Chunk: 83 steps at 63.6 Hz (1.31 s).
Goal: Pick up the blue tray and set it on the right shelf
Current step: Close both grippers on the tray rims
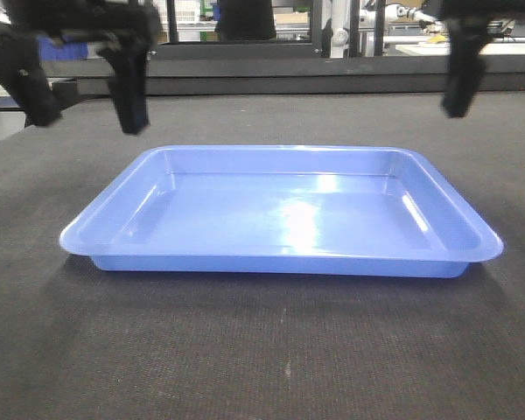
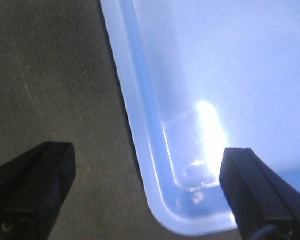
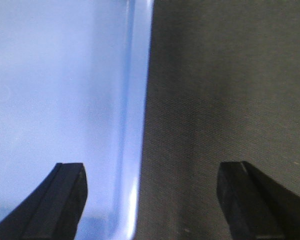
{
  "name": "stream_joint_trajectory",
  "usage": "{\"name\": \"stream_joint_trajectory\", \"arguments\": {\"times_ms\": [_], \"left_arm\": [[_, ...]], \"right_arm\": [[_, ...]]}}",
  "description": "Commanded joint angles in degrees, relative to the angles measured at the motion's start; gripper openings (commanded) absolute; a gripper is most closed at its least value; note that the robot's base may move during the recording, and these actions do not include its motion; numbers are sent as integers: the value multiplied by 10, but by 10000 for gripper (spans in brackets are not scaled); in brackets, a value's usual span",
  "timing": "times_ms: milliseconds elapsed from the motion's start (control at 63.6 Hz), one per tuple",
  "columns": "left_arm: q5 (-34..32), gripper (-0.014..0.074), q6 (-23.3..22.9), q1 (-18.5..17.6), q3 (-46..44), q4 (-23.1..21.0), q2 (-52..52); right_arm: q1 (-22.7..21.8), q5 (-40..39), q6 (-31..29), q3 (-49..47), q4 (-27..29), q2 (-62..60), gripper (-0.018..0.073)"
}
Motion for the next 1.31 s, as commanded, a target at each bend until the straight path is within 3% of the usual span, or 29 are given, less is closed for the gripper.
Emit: {"name": "stream_joint_trajectory", "arguments": {"times_ms": [0,63,315,692,1022,1148,1290], "left_arm": [[-8,489,-34,-2,-32,29,-8],[-15,487,-49,-2,-36,45,3],[-33,487,-49,0,-36,39,46],[-42,487,-50,38,-36,-6,78],[-54,487,-50,38,-36,-30,96],[-47,484,-50,38,-36,-34,105],[-45,386,-50,38,-36,-48,110]], "right_arm": [[2,-35,6,-28,17,1,624],[2,-46,6,-28,20,15,624],[2,-54,6,-28,19,72,624],[2,-79,5,-28,15,118,624],[2,-75,-5,-28,14,142,622],[2,-74,-5,-28,14,142,545],[2,-66,-5,-28,14,142,339]]}}
